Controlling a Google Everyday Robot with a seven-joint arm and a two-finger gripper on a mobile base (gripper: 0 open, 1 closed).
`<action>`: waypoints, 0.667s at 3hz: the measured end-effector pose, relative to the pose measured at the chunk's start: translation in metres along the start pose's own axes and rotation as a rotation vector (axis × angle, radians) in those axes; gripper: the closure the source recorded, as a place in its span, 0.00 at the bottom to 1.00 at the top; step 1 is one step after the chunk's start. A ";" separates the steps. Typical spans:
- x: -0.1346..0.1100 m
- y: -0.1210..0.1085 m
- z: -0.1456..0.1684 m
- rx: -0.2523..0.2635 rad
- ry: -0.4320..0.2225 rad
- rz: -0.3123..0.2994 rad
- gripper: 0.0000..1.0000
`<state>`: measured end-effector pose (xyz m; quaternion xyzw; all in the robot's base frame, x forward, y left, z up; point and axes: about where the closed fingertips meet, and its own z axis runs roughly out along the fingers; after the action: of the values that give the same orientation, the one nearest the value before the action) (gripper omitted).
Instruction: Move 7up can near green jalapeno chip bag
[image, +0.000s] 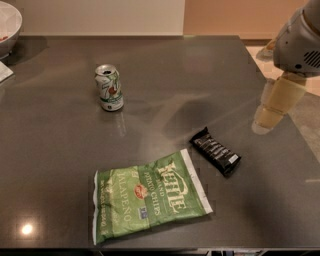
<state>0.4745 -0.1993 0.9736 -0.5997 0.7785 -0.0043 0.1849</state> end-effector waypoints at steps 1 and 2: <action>-0.033 -0.026 0.023 -0.011 -0.092 -0.003 0.00; -0.068 -0.049 0.043 -0.015 -0.184 -0.002 0.00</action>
Offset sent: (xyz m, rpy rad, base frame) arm 0.1175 0.0954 -0.0117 0.2869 -0.0648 0.0728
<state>0.5470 -0.1404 0.9643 -0.5999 0.7576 0.0563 0.2512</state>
